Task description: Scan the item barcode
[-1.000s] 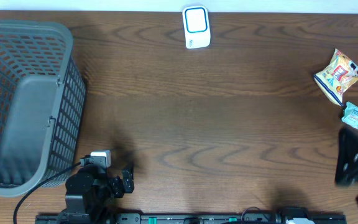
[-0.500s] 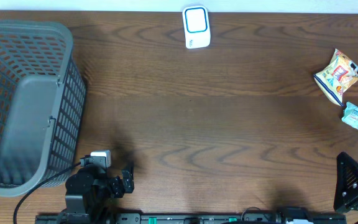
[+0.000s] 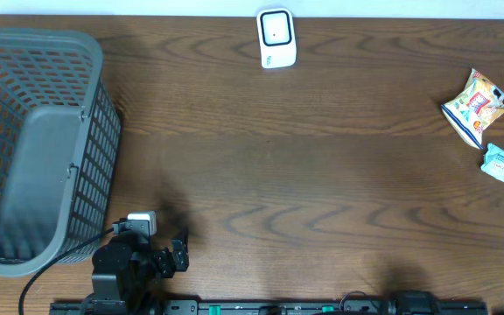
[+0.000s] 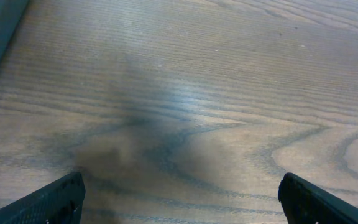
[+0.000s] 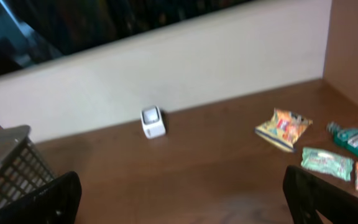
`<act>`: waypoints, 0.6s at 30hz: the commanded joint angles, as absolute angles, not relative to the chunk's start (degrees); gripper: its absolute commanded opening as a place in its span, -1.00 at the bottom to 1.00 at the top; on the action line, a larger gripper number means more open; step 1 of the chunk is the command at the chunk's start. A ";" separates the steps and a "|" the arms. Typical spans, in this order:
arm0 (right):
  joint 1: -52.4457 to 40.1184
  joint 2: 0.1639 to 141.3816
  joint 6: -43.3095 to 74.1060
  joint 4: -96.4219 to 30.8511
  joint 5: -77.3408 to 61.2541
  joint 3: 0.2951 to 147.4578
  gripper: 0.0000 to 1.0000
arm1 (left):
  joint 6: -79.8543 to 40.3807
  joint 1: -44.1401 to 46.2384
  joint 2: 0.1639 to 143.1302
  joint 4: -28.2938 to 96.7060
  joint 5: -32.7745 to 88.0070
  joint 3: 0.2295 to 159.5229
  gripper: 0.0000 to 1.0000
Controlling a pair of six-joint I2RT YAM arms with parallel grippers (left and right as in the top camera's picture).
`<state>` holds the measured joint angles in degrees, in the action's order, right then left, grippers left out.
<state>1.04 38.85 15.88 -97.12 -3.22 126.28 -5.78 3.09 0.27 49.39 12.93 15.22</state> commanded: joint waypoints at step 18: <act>0.71 24.73 15.18 -96.84 -3.31 121.03 0.98 | -5.67 3.07 0.23 50.96 12.38 14.94 0.99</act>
